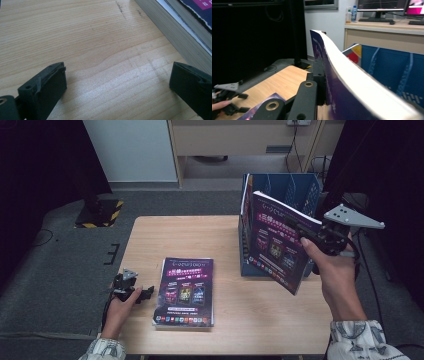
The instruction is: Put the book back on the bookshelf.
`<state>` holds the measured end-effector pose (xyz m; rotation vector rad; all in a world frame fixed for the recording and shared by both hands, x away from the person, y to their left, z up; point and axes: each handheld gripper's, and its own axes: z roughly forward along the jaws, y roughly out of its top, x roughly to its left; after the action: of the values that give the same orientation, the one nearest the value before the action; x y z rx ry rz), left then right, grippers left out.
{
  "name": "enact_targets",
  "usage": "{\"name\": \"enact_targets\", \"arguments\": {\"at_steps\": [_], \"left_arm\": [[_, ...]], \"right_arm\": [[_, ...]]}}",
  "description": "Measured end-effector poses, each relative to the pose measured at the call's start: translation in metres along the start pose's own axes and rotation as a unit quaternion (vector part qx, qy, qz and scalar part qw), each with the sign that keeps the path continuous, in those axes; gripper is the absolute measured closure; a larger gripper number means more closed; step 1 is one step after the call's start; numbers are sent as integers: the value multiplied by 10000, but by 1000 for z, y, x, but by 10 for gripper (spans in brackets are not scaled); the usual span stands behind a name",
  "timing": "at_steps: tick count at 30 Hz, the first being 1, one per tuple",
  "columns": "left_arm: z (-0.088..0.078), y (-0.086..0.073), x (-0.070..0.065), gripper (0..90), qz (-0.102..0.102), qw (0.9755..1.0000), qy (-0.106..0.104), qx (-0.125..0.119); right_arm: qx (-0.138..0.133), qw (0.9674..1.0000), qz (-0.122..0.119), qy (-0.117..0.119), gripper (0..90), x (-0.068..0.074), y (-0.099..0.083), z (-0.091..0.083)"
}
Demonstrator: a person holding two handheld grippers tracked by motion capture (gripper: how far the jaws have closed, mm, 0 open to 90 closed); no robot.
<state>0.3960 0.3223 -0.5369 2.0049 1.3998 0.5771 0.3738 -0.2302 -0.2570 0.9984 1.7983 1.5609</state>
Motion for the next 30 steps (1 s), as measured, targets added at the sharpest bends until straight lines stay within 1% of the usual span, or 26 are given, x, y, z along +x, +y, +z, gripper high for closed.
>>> {"name": "enact_targets", "arguments": {"at_steps": [3,6,8,10,13,19,24,26,30], "left_arm": [[0,0,0,1,-3,10000,4,1],[0,0,0,0,-5,10000,6,1],[0,0,0,0,-7,10000,5,6],[0,0,0,0,-6,10000,-3,18],[1,1,0,0,-12,10000,-6,26],[1,1,0,0,-3,10000,-14,22],[1,1,0,0,3,10000,-17,24],[1,1,0,0,20,10000,-34,27],[1,1,-1,0,76,9999,-91,25]], "right_arm": [[6,9999,1,-166,823,-4,4,2],[-9,9996,-6,-279,823,-6,6,4],[-35,9993,-19,-361,823,-8,8,3],[-73,9990,25,-430,824,-11,9,1],[-60,9985,51,-546,824,-16,11,1],[-75,9970,17,-766,823,-23,17,-2],[-83,9948,72,-1016,824,-32,23,-2],[-54,9933,84,-1149,824,-36,24,3],[80,9905,18,-1371,823,-40,27,15]]}}
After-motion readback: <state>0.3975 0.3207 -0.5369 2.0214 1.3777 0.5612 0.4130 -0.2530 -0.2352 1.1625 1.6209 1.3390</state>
